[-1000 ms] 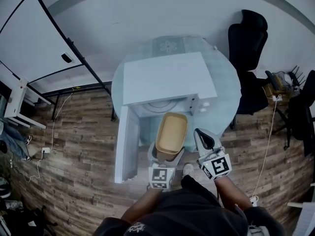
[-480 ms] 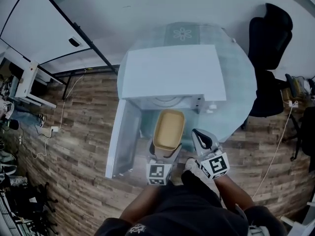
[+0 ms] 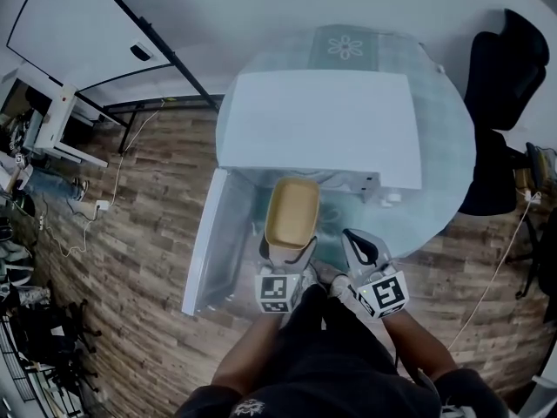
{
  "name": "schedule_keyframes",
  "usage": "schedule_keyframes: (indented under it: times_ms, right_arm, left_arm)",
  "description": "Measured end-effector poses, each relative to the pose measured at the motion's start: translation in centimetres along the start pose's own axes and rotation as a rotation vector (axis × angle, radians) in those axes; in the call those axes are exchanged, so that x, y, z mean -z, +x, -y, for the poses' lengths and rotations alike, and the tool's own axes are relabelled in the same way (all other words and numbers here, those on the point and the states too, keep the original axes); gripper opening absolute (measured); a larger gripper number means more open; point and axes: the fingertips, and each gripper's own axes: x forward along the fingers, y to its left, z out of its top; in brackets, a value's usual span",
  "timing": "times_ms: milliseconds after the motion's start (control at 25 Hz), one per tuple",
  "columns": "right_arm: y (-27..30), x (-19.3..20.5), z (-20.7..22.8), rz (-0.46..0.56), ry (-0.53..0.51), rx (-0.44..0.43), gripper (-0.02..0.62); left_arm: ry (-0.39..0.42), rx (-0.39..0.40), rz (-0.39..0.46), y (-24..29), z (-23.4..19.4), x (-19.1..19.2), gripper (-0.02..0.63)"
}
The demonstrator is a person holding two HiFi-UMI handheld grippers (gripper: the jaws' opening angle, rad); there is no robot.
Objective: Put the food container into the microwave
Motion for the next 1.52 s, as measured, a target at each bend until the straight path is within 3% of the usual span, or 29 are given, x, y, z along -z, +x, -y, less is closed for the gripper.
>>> schedule_keyframes:
  times_ms: [600,1000,1520]
  right_arm:
    - [5.2,3.5,0.0,-0.084,0.007,-0.047,0.002]
    - [7.4,5.6,1.4,-0.122,0.016,-0.026,0.002]
    - [7.8,7.8,3.2,-0.164,0.069,0.038,0.002]
  left_arm:
    - [-0.028,-0.023,-0.005,7.0,-4.9,2.2,0.509]
    - [-0.019,-0.010,-0.011,11.5,-7.4,3.0,0.509]
    - [-0.028,0.000,-0.020,16.0,-7.6,2.8,0.509]
